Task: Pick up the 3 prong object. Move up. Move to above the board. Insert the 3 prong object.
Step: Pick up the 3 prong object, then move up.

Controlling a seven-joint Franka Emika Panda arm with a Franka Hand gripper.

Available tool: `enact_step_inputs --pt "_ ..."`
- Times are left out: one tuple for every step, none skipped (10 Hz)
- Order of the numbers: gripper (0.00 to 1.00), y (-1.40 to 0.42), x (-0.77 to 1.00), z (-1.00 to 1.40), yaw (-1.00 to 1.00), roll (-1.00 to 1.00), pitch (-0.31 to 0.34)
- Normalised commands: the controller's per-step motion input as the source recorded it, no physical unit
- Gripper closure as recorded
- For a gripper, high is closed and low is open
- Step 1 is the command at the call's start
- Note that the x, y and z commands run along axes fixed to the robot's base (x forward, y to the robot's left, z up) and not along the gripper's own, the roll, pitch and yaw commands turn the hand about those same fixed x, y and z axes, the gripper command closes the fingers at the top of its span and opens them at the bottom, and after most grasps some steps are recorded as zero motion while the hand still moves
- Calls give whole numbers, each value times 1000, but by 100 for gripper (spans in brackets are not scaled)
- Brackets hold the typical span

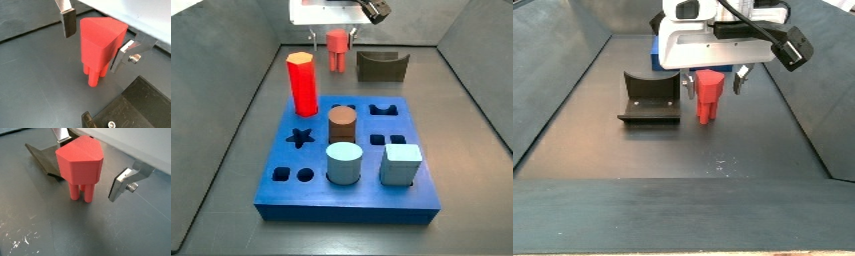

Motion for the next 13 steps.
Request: enact_step_inputs --pt "100 0 0 0 0 0 0" --pt "100 0 0 0 0 0 0" --pt "100 0 0 0 0 0 0" --pt "100 0 0 0 0 0 0" --pt "100 0 0 0 0 0 0" --pt "100 0 0 0 0 0 0" --pt "100 0 0 0 0 0 0" --pt "100 0 0 0 0 0 0" --pt "100 0 0 0 0 0 0" --pt "100 0 0 0 0 0 0" --pt "100 0 0 0 0 0 0" --pt "100 0 0 833 0 0 0" --pt "100 46 -28 783 34 7 21"
